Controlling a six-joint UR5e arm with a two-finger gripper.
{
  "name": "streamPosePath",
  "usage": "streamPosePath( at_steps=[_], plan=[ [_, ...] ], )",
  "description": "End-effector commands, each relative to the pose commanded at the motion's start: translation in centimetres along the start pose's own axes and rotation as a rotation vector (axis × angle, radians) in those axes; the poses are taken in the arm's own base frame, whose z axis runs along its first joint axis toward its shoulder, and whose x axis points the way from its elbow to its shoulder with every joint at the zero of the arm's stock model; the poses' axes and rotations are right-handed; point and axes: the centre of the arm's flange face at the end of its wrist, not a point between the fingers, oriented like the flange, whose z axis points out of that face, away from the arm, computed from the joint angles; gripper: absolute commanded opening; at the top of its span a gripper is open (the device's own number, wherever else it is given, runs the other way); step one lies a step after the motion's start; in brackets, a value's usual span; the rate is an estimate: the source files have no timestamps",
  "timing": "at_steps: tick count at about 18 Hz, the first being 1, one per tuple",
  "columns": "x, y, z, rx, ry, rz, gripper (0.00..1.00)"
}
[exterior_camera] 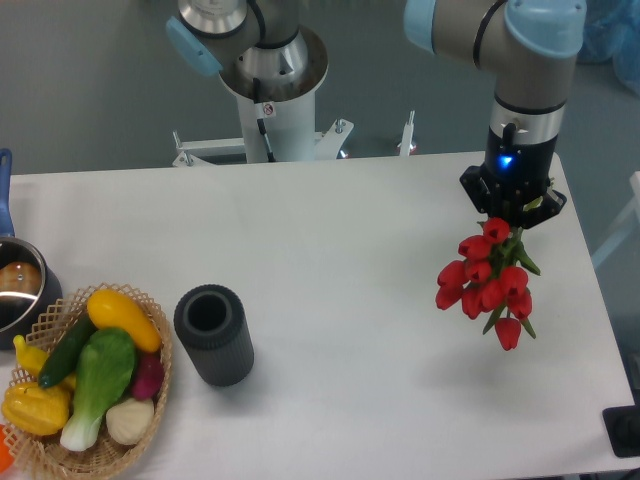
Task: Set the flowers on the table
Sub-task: 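Lower the held red tulip bunch toward the table with the gripper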
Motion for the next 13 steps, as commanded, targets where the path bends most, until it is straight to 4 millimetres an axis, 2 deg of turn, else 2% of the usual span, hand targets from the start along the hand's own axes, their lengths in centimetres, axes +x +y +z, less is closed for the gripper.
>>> streamPosePath(
  at_steps=[9,13],
  plan=[
    [0.2,0.0,0.5,-0.008,0.011,-0.011,0.0],
    [1.2,-1.6,3.1,-0.051,0.047,-0.018,0.0]
  ],
)
